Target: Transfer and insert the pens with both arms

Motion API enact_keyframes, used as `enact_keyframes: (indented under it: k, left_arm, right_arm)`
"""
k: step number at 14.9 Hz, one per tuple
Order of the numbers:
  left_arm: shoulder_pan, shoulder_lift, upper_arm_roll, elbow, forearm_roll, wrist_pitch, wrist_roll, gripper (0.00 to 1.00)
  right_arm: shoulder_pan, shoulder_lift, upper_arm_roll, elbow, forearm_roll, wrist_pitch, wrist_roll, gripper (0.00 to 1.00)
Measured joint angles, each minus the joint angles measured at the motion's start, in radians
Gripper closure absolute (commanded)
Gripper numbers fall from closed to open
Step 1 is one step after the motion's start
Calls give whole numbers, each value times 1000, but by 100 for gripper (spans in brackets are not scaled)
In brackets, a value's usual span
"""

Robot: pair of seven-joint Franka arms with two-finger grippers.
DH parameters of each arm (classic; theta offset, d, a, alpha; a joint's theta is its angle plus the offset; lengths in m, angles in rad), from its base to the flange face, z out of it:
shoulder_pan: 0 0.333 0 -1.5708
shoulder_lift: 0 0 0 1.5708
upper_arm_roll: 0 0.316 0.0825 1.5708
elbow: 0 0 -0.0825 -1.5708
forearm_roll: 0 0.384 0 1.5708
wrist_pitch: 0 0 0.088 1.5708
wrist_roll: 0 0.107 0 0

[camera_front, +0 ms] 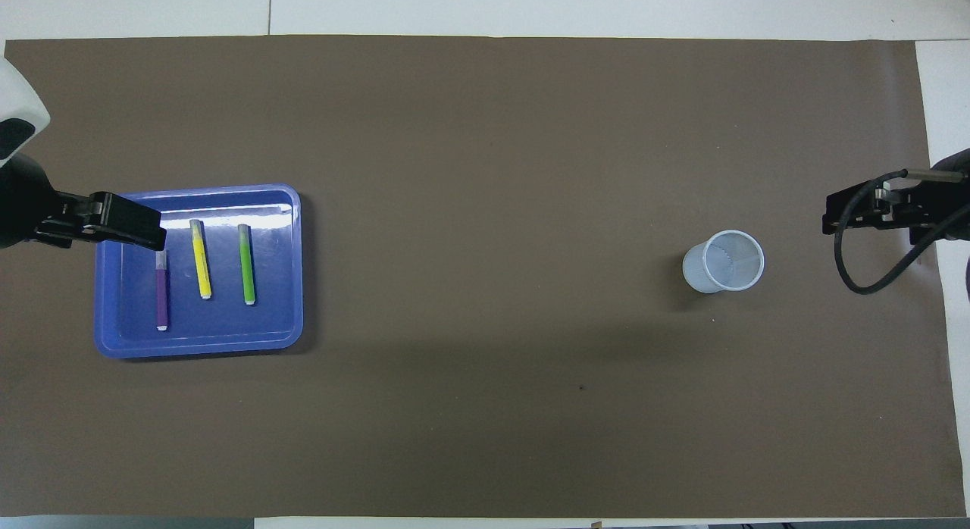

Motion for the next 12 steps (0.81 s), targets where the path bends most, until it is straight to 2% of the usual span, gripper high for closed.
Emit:
enact_keyframes:
  k: [4, 7, 12]
  left_arm:
    - [14, -44, 4, -116, 0, 101, 27, 0]
    - [99, -51, 8, -209, 1, 165, 122, 0]
    - [210, -41, 12, -412, 0, 362, 233, 0]
  right_arm:
    - [1, 0, 2, 0, 0, 0, 0, 0]
    - [0, 0, 2, 0, 0, 0, 0, 0]
    - [0, 0, 1, 1, -2, 0, 0, 0]
